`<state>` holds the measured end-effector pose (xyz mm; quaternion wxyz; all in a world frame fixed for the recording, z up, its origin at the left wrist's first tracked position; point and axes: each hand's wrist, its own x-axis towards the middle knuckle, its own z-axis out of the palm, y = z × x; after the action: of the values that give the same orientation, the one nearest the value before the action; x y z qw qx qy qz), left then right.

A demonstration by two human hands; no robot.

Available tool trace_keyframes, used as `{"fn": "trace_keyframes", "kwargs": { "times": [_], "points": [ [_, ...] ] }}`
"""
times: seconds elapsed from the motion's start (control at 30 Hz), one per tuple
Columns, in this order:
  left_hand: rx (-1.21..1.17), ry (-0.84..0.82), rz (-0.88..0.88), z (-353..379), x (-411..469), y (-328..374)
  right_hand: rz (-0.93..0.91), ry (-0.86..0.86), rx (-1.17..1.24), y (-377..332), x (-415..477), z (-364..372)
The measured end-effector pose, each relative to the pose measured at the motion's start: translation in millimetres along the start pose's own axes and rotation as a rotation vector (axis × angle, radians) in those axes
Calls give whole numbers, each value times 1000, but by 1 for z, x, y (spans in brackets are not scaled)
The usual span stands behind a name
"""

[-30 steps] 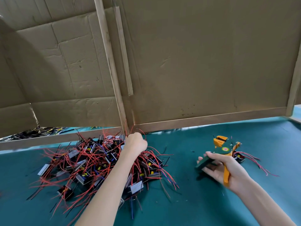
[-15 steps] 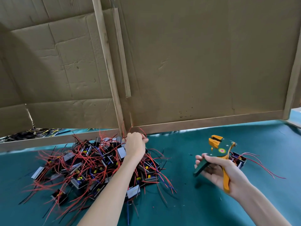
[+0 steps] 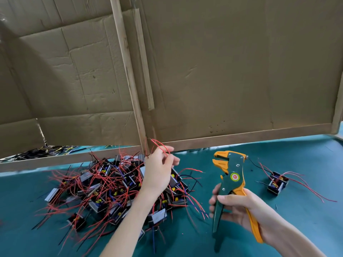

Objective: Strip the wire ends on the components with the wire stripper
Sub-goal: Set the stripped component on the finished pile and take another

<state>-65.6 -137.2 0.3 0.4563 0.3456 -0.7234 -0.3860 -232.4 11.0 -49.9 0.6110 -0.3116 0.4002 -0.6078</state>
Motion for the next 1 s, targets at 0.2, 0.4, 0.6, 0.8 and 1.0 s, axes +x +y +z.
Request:
{"fn": "trace_keyframes", "kwargs": {
  "times": [0.2, 0.4, 0.6, 0.8, 1.0],
  "points": [
    [488, 125, -51, 5, -7, -40, -5, 28, -8, 1, 0, 5],
    [656, 416, 256, 5, -13, -29, -40, 105, 27, -2, 3, -1],
    [592, -36, 646, 15, -22, -24, -60, 134, 29, -4, 4, -5],
    [581, -375, 269, 29, -29, -41, -63, 140, 25, -6, 3, -5],
    [291, -204, 212, 19, -24, -39, -56, 99, -41, -5, -1, -3]
  ]
}}
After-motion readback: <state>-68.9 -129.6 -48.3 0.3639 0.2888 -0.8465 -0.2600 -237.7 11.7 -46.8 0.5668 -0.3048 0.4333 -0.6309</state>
